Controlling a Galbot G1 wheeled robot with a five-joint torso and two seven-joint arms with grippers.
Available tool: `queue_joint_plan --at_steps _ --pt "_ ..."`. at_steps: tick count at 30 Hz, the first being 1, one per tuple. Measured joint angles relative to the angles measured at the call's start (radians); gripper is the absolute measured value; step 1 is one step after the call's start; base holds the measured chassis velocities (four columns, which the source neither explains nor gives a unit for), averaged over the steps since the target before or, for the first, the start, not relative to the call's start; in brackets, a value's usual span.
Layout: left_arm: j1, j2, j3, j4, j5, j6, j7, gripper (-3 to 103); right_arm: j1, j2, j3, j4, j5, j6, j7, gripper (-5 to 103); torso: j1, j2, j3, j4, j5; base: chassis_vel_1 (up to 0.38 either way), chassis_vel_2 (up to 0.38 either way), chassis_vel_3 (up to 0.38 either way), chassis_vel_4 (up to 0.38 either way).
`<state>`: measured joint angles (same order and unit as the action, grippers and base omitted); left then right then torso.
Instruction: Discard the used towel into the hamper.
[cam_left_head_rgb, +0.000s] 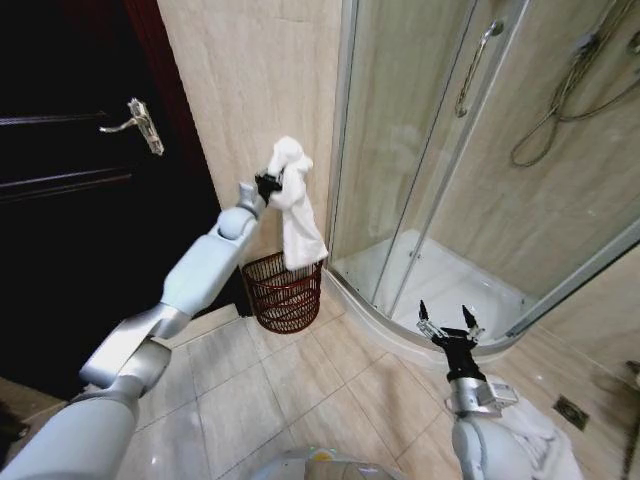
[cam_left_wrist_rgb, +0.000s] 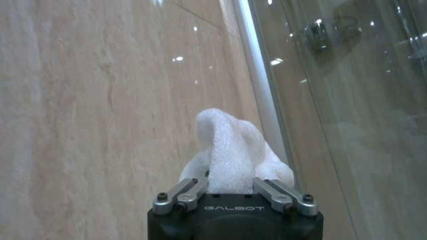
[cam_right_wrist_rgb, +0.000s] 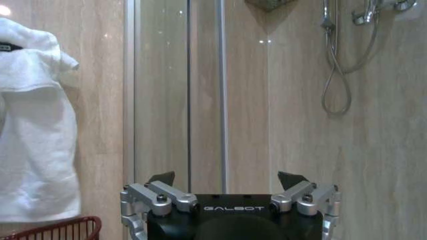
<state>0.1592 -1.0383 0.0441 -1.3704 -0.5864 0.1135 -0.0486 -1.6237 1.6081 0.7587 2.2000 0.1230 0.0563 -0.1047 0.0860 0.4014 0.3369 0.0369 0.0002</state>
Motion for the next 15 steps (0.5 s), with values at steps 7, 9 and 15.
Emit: queue_joint_plan --at_steps 7,9,15 --pt "0.067 0.046 -0.012 -0.066 -0.035 0.038 0.002 14 0.017 0.000 -0.006 -0.002 -0.022 0.003 -0.009 100 0.000 0.000 0.000 0.0001 -0.0004 0.000 0.000 0.000 0.000" --pt "0.098 0.058 -0.021 -0.089 -0.048 0.062 0.003 14 0.018 0.000 -0.009 0.000 -0.026 0.001 -0.009 100 0.000 0.000 0.000 0.0000 -0.0003 0.000 0.000 0.000 0.000" --pt "0.136 0.074 -0.032 -0.093 -0.054 0.062 0.009 14 0.025 0.000 -0.019 -0.001 -0.041 -0.006 -0.007 100 0.000 0.000 0.000 0.0001 -0.0002 0.000 0.000 0.000 0.000"
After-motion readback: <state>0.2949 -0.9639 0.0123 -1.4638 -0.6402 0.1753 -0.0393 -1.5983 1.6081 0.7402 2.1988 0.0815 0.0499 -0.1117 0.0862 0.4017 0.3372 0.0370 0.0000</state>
